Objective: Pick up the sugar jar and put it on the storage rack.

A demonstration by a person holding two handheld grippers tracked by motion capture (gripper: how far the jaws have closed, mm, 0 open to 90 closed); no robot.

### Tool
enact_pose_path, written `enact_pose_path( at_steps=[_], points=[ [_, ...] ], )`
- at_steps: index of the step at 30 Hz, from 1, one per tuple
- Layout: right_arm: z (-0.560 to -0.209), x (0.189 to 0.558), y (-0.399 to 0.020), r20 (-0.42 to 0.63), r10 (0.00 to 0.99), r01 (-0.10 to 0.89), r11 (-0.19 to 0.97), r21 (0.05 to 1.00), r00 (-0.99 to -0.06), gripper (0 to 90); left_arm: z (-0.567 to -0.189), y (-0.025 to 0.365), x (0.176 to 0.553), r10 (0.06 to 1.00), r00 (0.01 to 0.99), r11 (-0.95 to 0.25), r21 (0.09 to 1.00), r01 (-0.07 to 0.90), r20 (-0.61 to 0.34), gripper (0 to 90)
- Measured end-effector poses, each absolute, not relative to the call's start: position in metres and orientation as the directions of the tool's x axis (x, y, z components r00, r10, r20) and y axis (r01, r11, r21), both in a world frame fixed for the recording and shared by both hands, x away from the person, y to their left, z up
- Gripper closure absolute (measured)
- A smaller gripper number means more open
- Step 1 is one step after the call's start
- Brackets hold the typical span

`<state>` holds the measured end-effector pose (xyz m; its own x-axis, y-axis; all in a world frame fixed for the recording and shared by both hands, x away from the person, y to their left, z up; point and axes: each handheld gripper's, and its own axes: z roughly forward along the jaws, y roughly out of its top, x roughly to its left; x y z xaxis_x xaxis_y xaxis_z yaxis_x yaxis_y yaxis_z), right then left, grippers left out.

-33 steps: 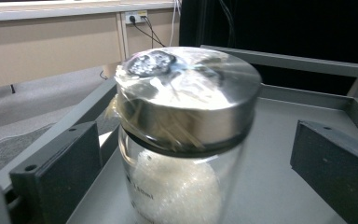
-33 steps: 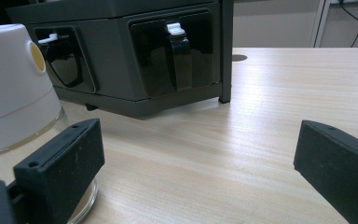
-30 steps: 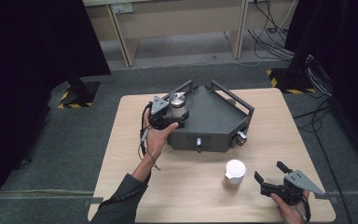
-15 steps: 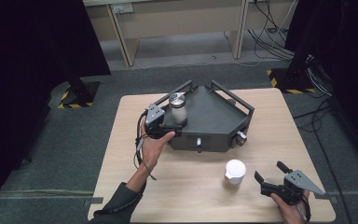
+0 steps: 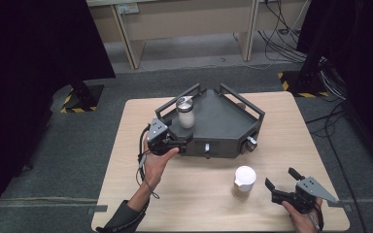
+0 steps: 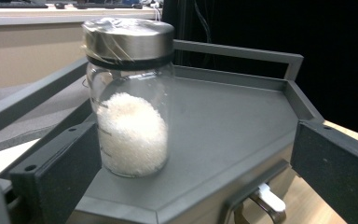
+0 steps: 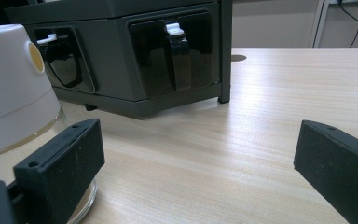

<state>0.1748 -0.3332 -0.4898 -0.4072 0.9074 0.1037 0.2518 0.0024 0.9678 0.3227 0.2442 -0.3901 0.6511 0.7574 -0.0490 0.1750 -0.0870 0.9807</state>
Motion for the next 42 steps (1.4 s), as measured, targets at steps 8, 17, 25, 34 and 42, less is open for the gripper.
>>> enact_pose_path(
  at_steps=[8, 17, 25, 34, 42],
  points=[
    [-0.49, 0.175, -0.333, 0.103, 0.907, 0.251, 0.002, 0.968, -0.407, 1.9, -0.401, 0.249, 0.309, 0.737, 0.674, -0.076, 0.984, 0.163, -0.055, 1.3],
    [-0.49, 0.175, -0.333, 0.104, 0.908, 0.252, 0.002, 0.968, -0.407, 1.8, -0.414, 0.253, 0.3, 0.722, 0.689, -0.076, 0.982, 0.17, -0.064, 1.3],
    [-0.49, 0.175, -0.333, 0.104, 0.907, 0.252, 0.002, 0.968, -0.408, 1.8, -0.422, 0.256, 0.292, 0.715, 0.696, -0.072, 0.984, 0.164, -0.064, 1.3],
    [-0.49, 0.175, -0.333, 0.105, 0.907, 0.252, 0.001, 0.968, -0.407, 1.8, -0.433, 0.258, 0.287, 0.709, 0.703, -0.075, 0.985, 0.157, -0.058, 1.3],
    [-0.49, 0.175, -0.334, 0.107, 0.907, 0.251, -0.001, 0.968, -0.407, 1.8, -0.444, 0.259, 0.28, 0.699, 0.713, -0.081, 0.986, 0.147, -0.049, 1.4]
  ],
)
